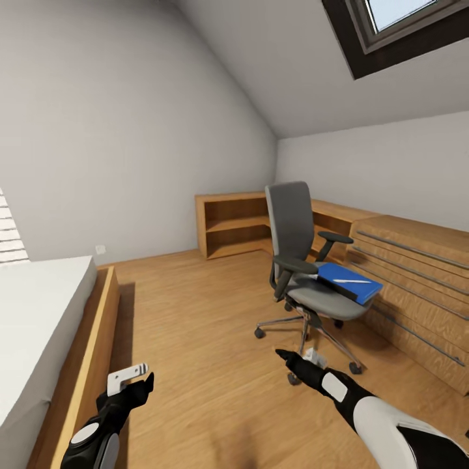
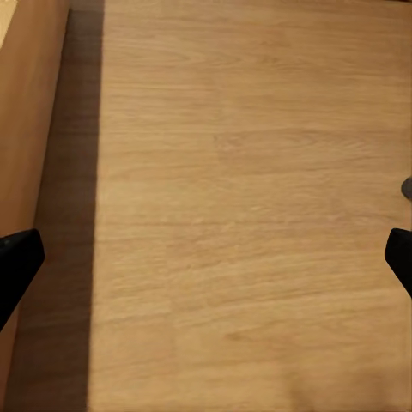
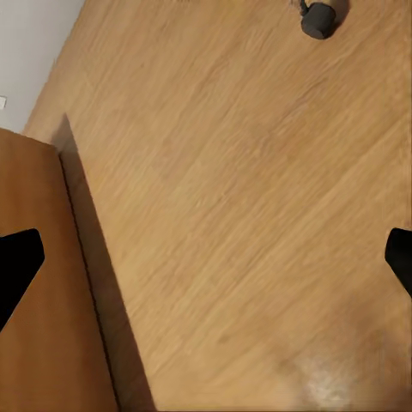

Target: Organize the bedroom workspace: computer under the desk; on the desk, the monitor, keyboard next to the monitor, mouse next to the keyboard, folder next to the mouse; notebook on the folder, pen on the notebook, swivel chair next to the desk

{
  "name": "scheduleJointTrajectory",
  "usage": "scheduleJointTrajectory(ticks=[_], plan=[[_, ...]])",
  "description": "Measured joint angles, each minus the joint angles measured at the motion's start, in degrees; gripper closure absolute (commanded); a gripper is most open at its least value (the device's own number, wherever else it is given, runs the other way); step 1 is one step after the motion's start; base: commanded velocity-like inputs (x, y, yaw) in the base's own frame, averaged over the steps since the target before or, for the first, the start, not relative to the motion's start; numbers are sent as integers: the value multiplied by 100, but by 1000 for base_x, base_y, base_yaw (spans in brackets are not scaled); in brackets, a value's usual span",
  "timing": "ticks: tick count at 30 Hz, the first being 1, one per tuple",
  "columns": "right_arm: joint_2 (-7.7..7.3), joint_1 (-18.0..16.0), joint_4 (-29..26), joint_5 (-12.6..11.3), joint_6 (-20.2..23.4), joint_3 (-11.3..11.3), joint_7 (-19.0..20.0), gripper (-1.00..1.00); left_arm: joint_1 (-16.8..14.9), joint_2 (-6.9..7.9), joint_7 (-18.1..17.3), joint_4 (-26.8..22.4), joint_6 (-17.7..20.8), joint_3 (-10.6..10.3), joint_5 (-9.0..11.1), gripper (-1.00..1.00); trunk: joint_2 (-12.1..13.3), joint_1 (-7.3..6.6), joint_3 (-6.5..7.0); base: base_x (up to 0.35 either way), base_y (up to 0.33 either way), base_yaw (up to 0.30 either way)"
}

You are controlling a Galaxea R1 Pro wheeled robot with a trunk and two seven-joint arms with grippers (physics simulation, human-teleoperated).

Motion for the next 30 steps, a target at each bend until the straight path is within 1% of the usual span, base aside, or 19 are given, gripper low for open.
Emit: scheduleJointTrajectory(ticks=[1,3,4,5,6,9,12,19,20,23,24,25,26,27,30], plan=[[25,97,66,193,-317,5,-18,-100,0,-1,0,22,0,0,-2,-100,40,-22,18,-3,0,0],[45,182,139,402,-654,0,-23,-100,0,-2,0,55,-1,0,-3,-100,120,-66,54,-2,0,0],[57,259,208,589,-946,3,-28,-100,0,-2,0,110,-1,0,0,-100,161,-88,72,-1,0,0],[62,298,245,685,-1098,-1,-29,-100,0,-3,0,153,-1,0,0,-100,201,-110,90,0,0,0],[69,372,322,870,-1394,-9,-31,-100,0,-3,0,267,-4,0,-1,-100,241,-132,107,0,0,0],[73,473,428,1091,-1799,-29,-35,-100,0,-6,3,446,-13,0,-3,-100,361,-198,162,0,0,0],[68,593,507,1227,-2107,-32,-34,-100,2,-9,0,597,-39,-2,-5,-100,481,-264,215,0,0,0],[67,907,549,1373,-2391,-29,-40,-100,98,-5,-12,930,-65,-1,-5,-100,762,-417,341,0,0,0],[64,986,552,1427,-2518,-27,-42,-100,129,-4,-14,1036,-69,-1,-5,-100,802,-439,359,0,0,0],[59,1070,555,1495,-2785,-28,-51,-100,156,-1,-12,1258,-81,-1,-7,-100,923,-505,413,0,0,0],[59,1115,559,1523,-2971,-25,-55,-100,168,-2,-7,1411,-114,-4,-9,-100,963,-527,431,0,0,0],[60,1140,560,1535,-3060,-24,-56,-100,173,-2,-5,1484,-147,-6,-10,-100,1003,-549,449,0,0,0],[60,1166,561,1545,-3136,-24,-56,-100,175,-2,-3,1552,-189,-7,-12,-100,1043,-571,467,0,0,0],[58,1239,564,1568,-3282,-26,-58,-100,182,-4,-3,1725,-376,-9,-36,-100,1083,-593,485,0,0,0],[55,1307,565,1588,-3391,-27,-60,-100,185,-10,1,1985,-747,-55,-125,-100,1203,-659,539,0,0,0]])
